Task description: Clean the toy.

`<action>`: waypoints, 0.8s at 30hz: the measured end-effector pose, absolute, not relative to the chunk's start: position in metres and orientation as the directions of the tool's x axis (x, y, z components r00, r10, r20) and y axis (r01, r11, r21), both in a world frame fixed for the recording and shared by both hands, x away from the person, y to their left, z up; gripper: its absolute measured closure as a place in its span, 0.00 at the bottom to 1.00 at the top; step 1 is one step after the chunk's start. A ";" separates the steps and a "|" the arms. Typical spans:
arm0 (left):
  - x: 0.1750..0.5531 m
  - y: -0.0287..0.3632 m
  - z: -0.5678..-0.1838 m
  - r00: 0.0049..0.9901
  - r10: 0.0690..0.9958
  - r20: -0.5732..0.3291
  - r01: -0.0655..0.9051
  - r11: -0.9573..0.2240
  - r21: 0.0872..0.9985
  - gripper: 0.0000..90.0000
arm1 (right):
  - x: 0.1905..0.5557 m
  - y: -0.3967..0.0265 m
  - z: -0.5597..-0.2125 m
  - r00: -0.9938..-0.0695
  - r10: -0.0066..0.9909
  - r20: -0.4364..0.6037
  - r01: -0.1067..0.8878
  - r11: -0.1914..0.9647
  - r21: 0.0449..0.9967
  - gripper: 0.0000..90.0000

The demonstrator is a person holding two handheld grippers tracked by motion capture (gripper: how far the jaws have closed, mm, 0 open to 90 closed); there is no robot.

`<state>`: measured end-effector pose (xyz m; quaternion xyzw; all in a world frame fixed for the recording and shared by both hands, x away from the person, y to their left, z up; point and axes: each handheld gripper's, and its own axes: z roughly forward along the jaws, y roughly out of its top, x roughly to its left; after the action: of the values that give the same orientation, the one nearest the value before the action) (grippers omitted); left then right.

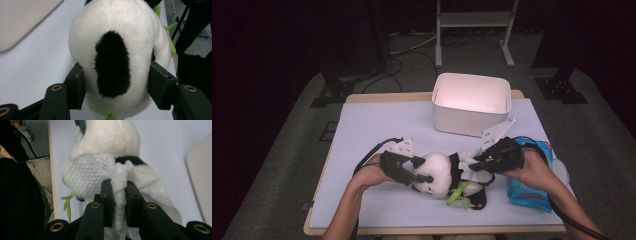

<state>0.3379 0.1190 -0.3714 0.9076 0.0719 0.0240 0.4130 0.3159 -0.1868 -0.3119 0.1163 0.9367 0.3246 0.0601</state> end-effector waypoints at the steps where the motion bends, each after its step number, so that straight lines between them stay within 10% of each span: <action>1: 0.338 0.119 -0.370 0.990 0.140 -0.006 0.096 -0.646 0.757 0.45 | 0.316 -0.185 -0.310 -0.966 0.255 -0.043 0.173 0.761 0.625 0.87; 24: 0.338 0.128 -0.376 0.987 0.156 -0.045 0.133 -0.619 0.774 0.40 | 0.316 -0.231 -0.326 -0.945 0.327 0.018 0.257 0.706 0.659 0.87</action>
<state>0.3376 0.1283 -0.3758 0.8996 0.0804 0.0132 0.4291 0.3158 -0.2308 -0.3260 0.1585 0.9224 0.3488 0.0501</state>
